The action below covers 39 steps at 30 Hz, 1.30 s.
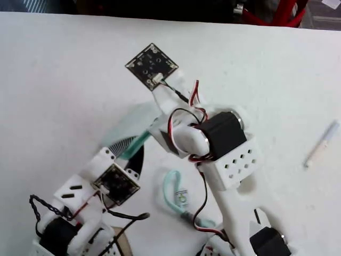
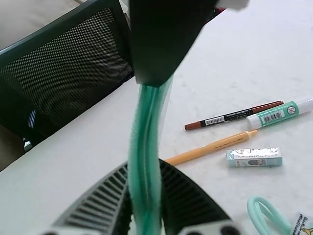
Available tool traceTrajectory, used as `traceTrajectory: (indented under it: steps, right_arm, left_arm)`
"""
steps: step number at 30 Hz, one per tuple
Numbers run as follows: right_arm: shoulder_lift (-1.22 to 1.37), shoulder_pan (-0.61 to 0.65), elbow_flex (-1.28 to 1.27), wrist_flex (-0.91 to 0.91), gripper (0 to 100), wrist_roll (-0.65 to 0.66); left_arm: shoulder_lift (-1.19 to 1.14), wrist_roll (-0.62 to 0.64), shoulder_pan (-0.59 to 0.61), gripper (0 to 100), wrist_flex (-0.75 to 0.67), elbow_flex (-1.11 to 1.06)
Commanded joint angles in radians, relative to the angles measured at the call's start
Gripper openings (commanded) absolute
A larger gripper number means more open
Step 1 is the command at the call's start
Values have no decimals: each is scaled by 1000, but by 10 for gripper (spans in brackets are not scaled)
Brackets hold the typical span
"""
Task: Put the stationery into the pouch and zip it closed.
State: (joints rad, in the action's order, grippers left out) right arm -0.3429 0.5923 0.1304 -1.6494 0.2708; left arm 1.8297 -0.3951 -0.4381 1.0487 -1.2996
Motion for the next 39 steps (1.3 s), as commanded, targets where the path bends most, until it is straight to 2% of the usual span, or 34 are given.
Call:
traceTrajectory:
  steps: [1, 4, 10, 16, 20, 30, 39]
  right_arm:
    - [19, -53, -2, 19, 188, 9]
    - [-4, -65, 32, -18, 252, 3]
    - [-102, -134, 172, -47, 230, 9]
    - [12, -200, 109, 25, 230, 5]
    - [90, -194, 110, 31, 230, 5]
    - [139, -114, 92, 15, 230, 2]
    - [133, 73, 31, -19, 231, -71]
  left_arm:
    - [-5, -2, 15, 21, -11, 14]
    - [-5, -2, 15, 21, -12, 14]
    - [-5, 0, 15, 21, -14, 14]
    - [-5, 29, 15, 21, -14, 15]
    - [-5, 32, 15, 21, -12, 15]
    - [-5, 32, 15, 21, -14, 15]
    - [-5, 32, 15, 21, -29, 15]
